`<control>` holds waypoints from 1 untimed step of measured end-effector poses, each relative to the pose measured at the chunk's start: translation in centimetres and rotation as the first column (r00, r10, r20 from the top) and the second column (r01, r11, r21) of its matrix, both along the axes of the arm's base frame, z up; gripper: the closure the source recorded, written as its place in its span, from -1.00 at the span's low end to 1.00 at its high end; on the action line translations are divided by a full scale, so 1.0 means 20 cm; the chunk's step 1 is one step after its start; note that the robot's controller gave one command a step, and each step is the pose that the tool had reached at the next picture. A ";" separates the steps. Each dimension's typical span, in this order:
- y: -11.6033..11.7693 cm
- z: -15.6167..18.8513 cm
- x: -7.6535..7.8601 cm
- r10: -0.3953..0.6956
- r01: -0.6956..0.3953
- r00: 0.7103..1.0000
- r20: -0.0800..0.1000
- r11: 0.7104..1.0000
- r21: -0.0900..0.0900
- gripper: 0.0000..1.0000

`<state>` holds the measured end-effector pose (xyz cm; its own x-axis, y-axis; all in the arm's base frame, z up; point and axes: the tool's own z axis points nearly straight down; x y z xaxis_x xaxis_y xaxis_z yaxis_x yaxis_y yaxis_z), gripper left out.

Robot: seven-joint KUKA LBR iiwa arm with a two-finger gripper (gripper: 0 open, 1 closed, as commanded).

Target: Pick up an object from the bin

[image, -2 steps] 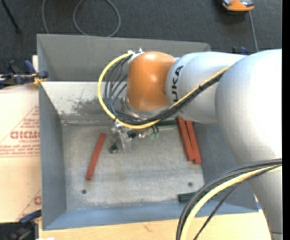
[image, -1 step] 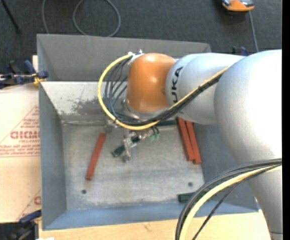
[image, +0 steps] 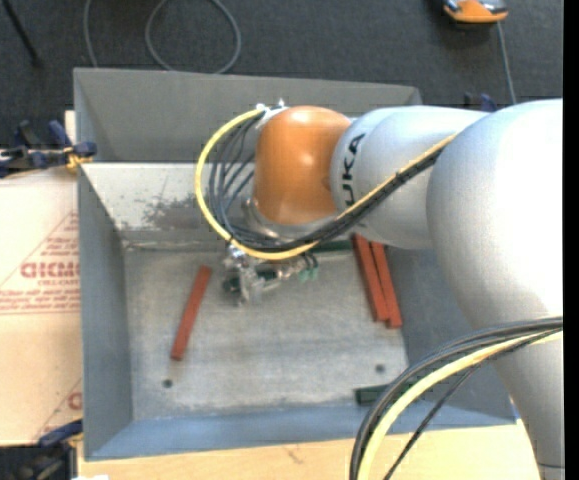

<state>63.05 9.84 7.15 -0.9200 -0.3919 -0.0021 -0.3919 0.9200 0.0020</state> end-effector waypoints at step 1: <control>0.00 0.00 0.00 -0.001 0.001 1.000 0.000 1.000 0.000 -1.00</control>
Offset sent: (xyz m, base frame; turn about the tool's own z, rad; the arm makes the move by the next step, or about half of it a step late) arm 0.0000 0.0000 0.0000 0.0000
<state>63.05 9.81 7.14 -0.9205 -0.3906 -0.0017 -0.3906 0.9205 0.0018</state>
